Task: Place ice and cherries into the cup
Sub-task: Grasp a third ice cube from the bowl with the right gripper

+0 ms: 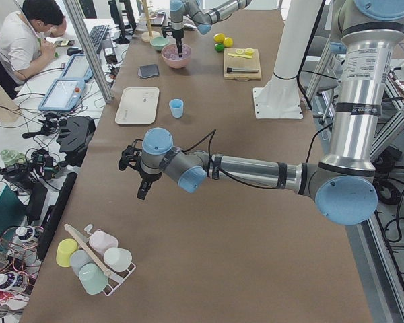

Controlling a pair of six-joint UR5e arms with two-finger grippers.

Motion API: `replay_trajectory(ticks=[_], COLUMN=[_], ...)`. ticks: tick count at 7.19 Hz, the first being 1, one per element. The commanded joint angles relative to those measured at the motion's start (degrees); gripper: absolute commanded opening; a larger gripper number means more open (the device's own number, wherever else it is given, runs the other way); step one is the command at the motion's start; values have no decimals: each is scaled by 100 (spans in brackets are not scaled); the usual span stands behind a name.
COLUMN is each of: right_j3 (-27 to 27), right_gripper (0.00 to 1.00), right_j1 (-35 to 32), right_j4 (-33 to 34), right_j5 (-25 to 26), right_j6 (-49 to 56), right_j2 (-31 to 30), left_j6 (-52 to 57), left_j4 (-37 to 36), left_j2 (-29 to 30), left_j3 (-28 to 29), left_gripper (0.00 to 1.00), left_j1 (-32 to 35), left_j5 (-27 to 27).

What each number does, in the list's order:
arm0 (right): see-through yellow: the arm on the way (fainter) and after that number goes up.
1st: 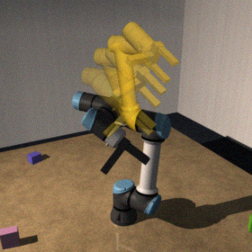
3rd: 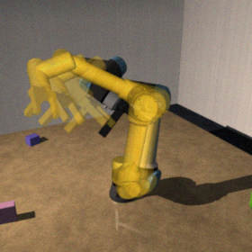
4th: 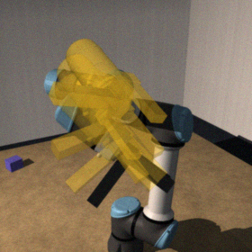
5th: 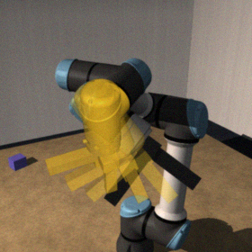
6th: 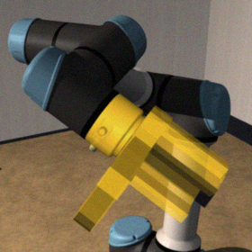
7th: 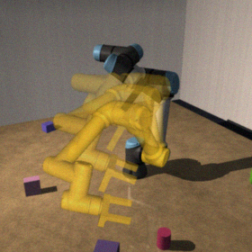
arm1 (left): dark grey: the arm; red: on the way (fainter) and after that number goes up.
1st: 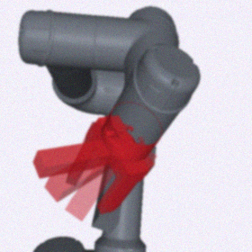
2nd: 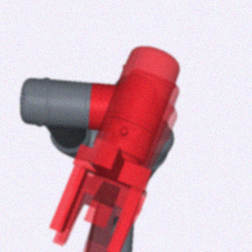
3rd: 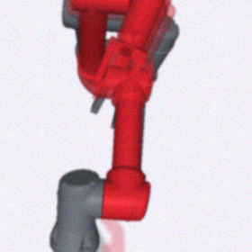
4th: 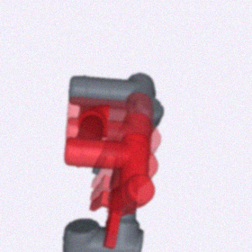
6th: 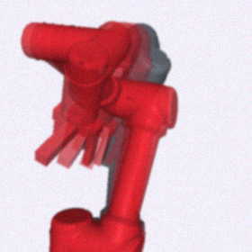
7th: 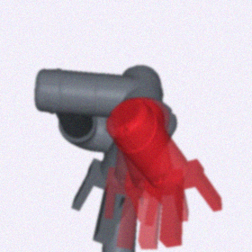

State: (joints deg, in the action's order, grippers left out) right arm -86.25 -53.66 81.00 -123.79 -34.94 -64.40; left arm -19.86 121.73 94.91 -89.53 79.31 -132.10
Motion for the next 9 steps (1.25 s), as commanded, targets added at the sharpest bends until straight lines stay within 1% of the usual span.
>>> replay_trajectory(ticks=[1,2,3,4,5,6,7,8,9], right_j3=[3,3,-6,-23,-76,-94,-163,-477,-689], right_gripper=[63,47,34,30,22,17,8,0,0], right_j1=[40,40,40,40,40,31,31,-117,-249], right_j4=[-5,-5,-14,-14,-14,-14,-14,21,74], right_j5=[12,39,82,91,100,109,109,40,-5], right_j6=[-22,-13,-13,-13,-22,-13,-13,39,57], right_j2=[-2,-20,-20,-37,-133,-134,-143,-186,-196], left_j6=[0,0,0,0,0,0,0,-9,0], left_j4=[0,0,0,0,9,9,17,18,18], left_j2=[18,19,19,19,19,10,-8,-8,-8], left_j3=[23,23,23,23,-3,-3,-21,-38,-13], left_gripper=[97,97,97,97,97,97,97,97,97], left_j1=[-3,-3,-3,-12,-12,-12,-12,-12,-12], left_j5=[0,0,0,0,0,0,0,0,0])
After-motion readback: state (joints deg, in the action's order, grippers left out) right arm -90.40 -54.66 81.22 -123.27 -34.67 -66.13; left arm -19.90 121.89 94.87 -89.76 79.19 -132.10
